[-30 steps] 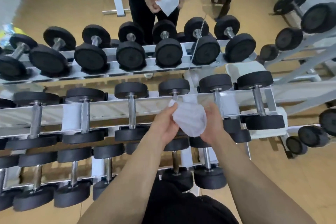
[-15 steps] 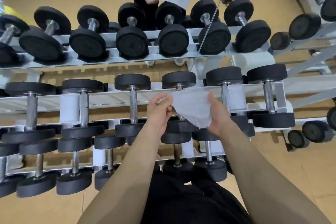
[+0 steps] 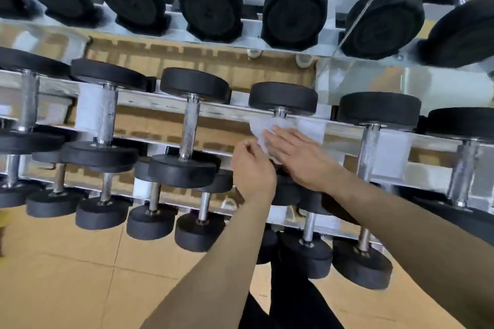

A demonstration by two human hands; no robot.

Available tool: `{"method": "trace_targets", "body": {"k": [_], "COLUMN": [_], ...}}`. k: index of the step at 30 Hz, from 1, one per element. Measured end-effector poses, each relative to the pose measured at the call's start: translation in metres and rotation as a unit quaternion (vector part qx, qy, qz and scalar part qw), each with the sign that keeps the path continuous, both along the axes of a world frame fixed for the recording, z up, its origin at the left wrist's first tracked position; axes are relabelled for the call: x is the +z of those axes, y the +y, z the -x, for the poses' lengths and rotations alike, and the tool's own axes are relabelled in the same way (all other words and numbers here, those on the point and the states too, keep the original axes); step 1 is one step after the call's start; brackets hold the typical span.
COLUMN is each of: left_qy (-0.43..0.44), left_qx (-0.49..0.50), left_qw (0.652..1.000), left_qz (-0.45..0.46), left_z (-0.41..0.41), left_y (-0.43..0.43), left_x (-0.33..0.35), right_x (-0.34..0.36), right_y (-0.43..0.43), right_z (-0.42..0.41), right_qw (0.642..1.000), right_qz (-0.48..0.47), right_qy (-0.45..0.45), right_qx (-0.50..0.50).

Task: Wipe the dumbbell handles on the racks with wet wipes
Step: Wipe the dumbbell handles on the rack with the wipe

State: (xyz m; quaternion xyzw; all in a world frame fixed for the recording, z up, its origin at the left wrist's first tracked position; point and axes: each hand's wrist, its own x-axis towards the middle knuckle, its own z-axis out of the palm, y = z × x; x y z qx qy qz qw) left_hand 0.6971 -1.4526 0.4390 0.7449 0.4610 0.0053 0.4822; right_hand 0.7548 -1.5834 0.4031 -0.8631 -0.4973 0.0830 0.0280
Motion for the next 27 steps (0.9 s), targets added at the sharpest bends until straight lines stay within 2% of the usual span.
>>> {"method": "trace_targets", "body": {"k": [5, 7, 11, 12, 15, 16, 18, 20, 22, 25, 27], "left_qy": [-0.013, -0.022, -0.021, -0.022, -0.025, -0.023, -0.021, -0.004, 0.011, 0.020, 0.016], "left_qx": [0.058, 0.064, 0.081, 0.086, 0.079, 0.073, 0.058, 0.041, 0.035, 0.031, 0.025], "left_qw": [0.998, 0.997, 0.995, 0.995, 0.995, 0.996, 0.997, 0.999, 0.999, 0.999, 1.000], "left_qz": [-0.030, -0.040, -0.052, -0.053, -0.057, -0.052, -0.037, -0.025, -0.017, -0.013, 0.003], "left_z": [-0.002, -0.002, -0.005, -0.004, -0.003, -0.002, -0.001, -0.001, -0.002, -0.003, -0.003], "left_y": [-0.005, -0.006, -0.009, -0.009, -0.008, -0.008, -0.007, -0.007, -0.005, -0.004, -0.002], "left_x": [-0.008, -0.010, -0.011, -0.010, -0.011, -0.010, -0.009, -0.006, -0.005, -0.001, 0.001], "right_x": [-0.019, -0.020, -0.010, -0.011, -0.012, -0.010, -0.004, 0.004, 0.005, 0.015, 0.035], "right_y": [-0.020, -0.020, -0.013, -0.013, -0.019, -0.021, -0.025, -0.026, -0.024, -0.014, -0.007], "right_z": [-0.034, -0.056, -0.058, -0.043, -0.008, -0.012, -0.030, -0.044, -0.033, 0.006, 0.009], "right_qw": [0.974, 0.966, 0.992, 0.994, 0.981, 0.977, 0.985, 0.997, 0.999, 0.990, 0.977], "right_qz": [0.031, 0.009, -0.028, -0.025, -0.007, -0.012, -0.016, -0.020, -0.008, 0.025, 0.025], "right_qy": [-0.050, -0.071, -0.066, -0.037, 0.077, 0.084, 0.046, -0.009, -0.009, 0.122, 0.214], "right_qx": [0.217, 0.247, 0.102, 0.101, 0.179, 0.194, 0.166, 0.071, 0.036, 0.066, 0.001]}}
